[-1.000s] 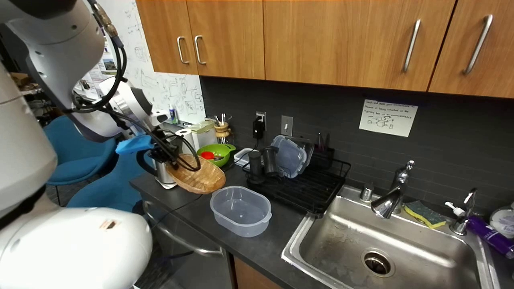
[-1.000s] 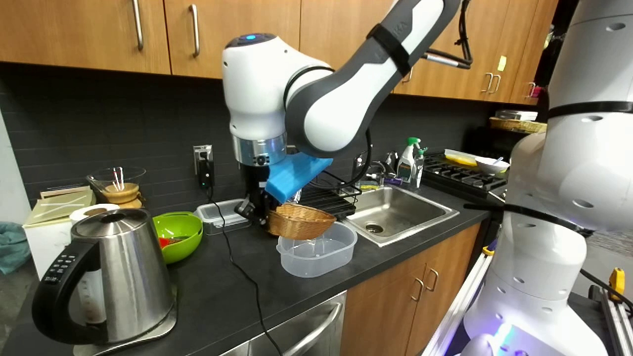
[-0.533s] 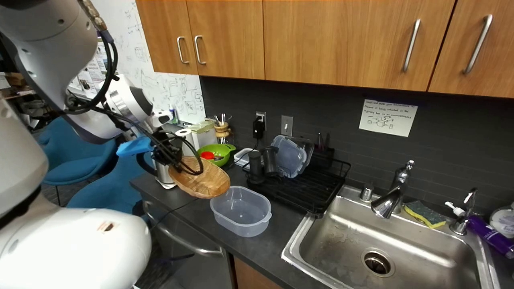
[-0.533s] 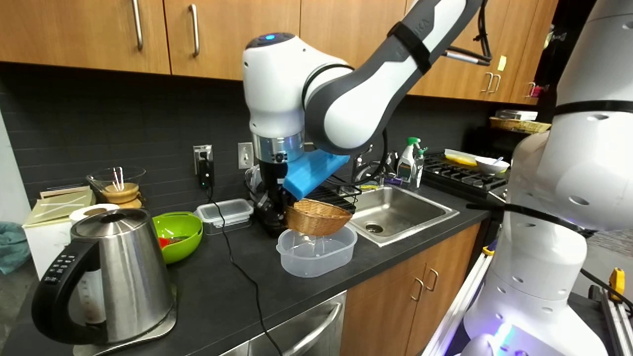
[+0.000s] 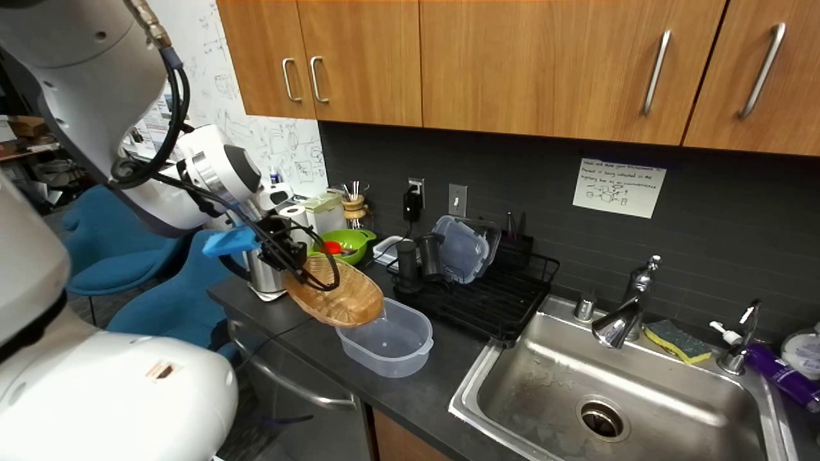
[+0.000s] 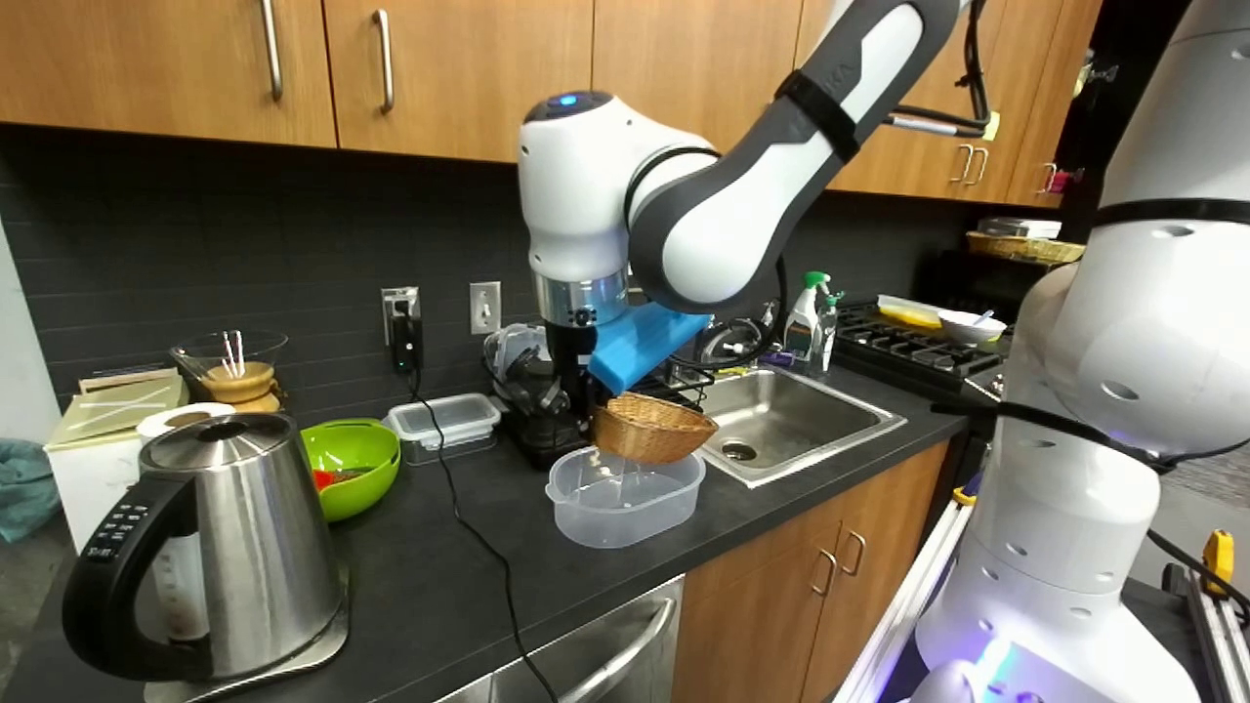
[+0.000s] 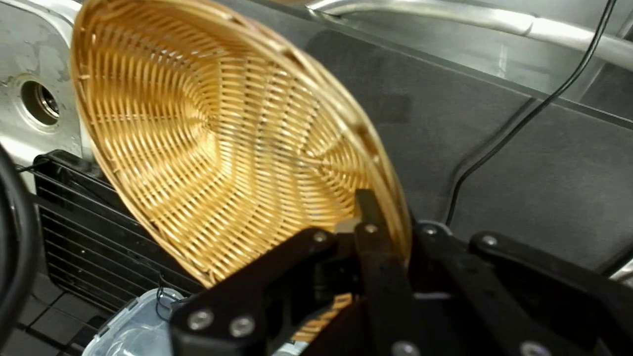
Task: Put the basket in the clear bowl on the right.
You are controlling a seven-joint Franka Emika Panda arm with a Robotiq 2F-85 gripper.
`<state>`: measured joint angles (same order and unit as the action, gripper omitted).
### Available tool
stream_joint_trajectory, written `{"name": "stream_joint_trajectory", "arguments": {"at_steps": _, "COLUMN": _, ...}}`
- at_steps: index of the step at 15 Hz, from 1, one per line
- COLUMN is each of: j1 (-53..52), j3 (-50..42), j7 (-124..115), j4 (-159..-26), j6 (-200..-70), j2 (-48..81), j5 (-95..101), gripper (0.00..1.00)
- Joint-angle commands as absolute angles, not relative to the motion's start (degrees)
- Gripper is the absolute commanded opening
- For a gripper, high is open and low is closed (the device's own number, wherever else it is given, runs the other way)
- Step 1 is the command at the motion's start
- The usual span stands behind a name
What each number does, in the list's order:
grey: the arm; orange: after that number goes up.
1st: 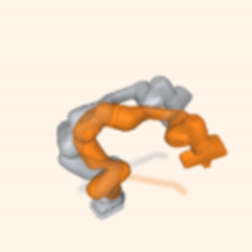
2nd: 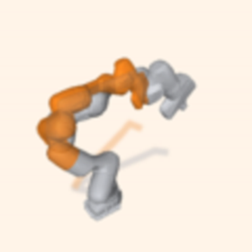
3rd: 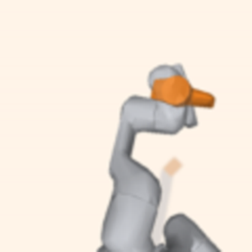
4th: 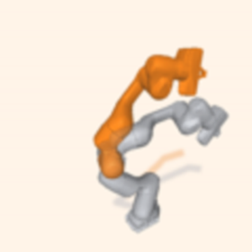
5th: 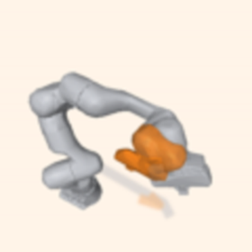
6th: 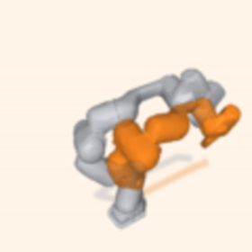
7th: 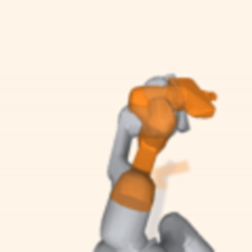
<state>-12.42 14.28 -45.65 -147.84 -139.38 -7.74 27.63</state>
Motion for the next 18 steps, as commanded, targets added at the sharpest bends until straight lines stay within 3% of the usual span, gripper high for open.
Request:
{"name": "stream_joint_trajectory", "arguments": {"at_steps": 1, "j1": -9.6, "j3": 14.3, "j7": -45.9, "j4": -150.1, "j6": -143.4, "j2": -9.0, "j5": 32.2, "gripper": 0.02}}
{"name": "stream_joint_trajectory", "arguments": {"at_steps": 8, "j1": -6.6, "j3": 12.7, "j7": -44.1, "j4": -150.6, "j6": -150.8, "j2": -6.4, "j5": 34.6, "gripper": 0.02}}
{"name": "stream_joint_trajectory", "arguments": {"at_steps": 18, "j1": -7.1, "j3": 10.8, "j7": -38.1, "j4": -149.7, "j6": -151.5, "j2": -1.4, "j5": 26.2, "gripper": 0.02}}
